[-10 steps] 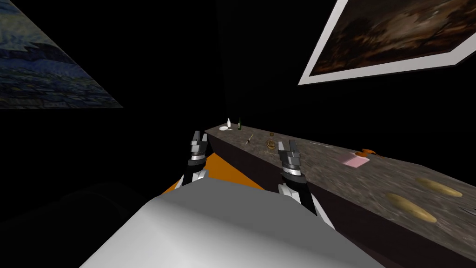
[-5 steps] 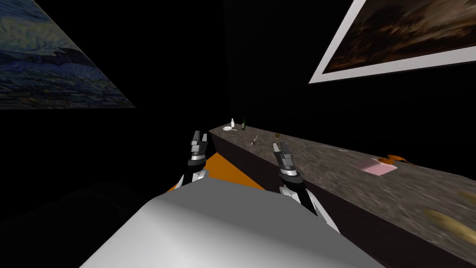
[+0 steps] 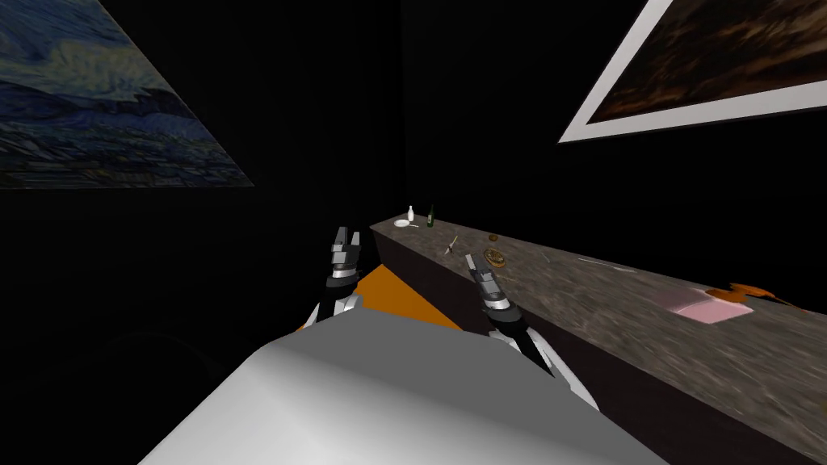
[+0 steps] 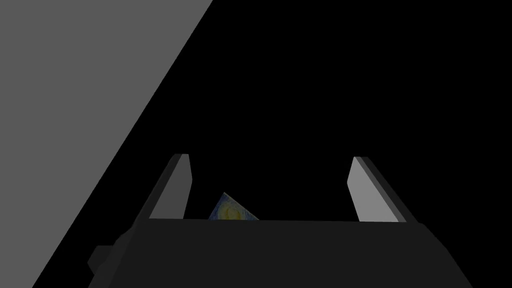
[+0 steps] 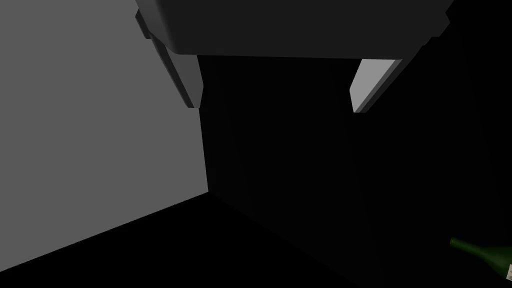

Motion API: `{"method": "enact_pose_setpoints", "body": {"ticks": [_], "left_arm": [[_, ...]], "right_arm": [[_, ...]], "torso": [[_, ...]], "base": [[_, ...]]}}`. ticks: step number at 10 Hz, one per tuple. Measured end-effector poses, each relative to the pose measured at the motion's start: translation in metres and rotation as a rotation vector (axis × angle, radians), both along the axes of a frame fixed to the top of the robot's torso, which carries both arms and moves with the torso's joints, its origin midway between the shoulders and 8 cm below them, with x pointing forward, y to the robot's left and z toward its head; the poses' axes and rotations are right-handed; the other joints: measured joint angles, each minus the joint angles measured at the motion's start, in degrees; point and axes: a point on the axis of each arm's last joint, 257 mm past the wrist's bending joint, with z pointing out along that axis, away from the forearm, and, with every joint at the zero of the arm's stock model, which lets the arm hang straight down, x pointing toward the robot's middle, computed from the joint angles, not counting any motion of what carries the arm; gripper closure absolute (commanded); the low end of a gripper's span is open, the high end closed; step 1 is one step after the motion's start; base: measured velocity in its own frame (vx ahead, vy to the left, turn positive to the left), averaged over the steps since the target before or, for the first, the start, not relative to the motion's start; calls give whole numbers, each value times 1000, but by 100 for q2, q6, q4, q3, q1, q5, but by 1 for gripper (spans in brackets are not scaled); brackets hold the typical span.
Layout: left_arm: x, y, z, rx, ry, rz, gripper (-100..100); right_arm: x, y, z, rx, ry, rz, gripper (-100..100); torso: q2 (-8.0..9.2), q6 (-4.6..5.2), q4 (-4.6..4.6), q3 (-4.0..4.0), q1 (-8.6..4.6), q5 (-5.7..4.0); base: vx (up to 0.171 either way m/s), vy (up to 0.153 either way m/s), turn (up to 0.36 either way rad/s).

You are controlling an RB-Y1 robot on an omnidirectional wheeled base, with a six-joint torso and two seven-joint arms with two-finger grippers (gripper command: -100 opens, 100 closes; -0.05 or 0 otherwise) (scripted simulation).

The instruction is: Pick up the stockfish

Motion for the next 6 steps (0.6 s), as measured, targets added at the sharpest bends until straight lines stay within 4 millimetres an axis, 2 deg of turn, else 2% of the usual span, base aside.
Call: {"method": "enact_pose_setpoints", "body": {"ticks": [6], "left_arm": [[0, 0, 0, 0, 0, 0, 0]], "right_arm": [[-15, 24, -76, -242, 92, 103, -100]], "torso": [[4, 1, 1, 3, 2, 1]], "base": [[24, 122, 84]]}}
